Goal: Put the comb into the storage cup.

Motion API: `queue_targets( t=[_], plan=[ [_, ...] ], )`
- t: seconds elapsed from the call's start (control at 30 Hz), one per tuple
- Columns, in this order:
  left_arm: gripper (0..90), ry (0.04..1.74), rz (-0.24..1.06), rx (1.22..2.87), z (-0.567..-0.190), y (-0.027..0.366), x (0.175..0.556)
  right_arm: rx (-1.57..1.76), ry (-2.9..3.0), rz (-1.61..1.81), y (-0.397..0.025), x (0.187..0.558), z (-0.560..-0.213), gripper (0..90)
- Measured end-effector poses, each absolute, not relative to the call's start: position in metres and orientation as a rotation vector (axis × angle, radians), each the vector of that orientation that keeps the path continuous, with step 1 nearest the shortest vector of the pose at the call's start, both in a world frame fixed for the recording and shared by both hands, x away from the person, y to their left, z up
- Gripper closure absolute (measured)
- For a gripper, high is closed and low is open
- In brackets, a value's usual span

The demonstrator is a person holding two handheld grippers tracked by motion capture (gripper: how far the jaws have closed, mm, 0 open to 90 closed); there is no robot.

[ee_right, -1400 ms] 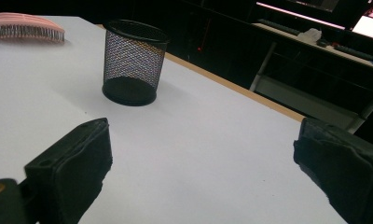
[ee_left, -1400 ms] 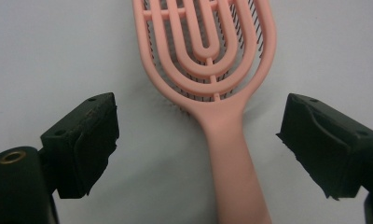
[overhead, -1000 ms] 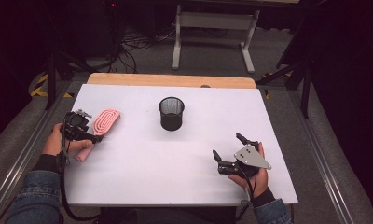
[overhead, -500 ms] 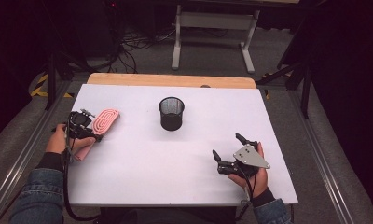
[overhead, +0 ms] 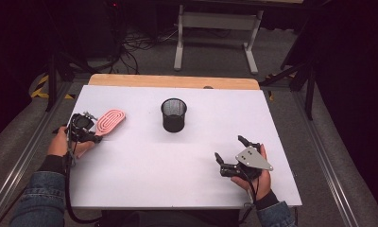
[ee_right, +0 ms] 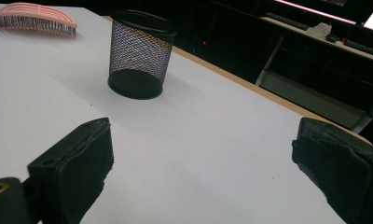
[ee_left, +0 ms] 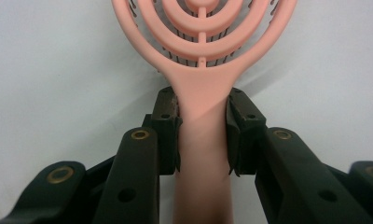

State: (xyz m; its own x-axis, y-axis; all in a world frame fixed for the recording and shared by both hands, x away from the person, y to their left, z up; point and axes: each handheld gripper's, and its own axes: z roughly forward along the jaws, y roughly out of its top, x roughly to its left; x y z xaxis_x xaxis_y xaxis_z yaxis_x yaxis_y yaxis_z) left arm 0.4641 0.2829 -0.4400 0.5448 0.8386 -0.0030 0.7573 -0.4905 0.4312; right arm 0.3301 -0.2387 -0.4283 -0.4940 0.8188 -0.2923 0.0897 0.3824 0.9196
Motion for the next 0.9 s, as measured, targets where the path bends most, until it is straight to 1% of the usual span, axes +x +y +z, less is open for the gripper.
queue_targets(
  t=[0.4, 0.53, 0.9],
  plan=[
    [69.7, 1.285, 0.331, 2.356, -0.4414, 0.2838, 0.4590, 0.786, 1.853, 1.163, -0.2392, 0.3304, -0.4284, 5.5],
    [69.8, 1.283, 0.371, 2.336, -0.4401, 0.2845, 0.4572, 0.788, 1.852, 1.161, -0.2396, 0.3305, -0.4285, 5.5],
    [69.8, 1.259, 0.397, 2.307, -0.4359, 0.2851, 0.4538, 0.787, 1.852, 1.158, -0.2399, 0.3311, -0.4292, 5.6]
  ],
)
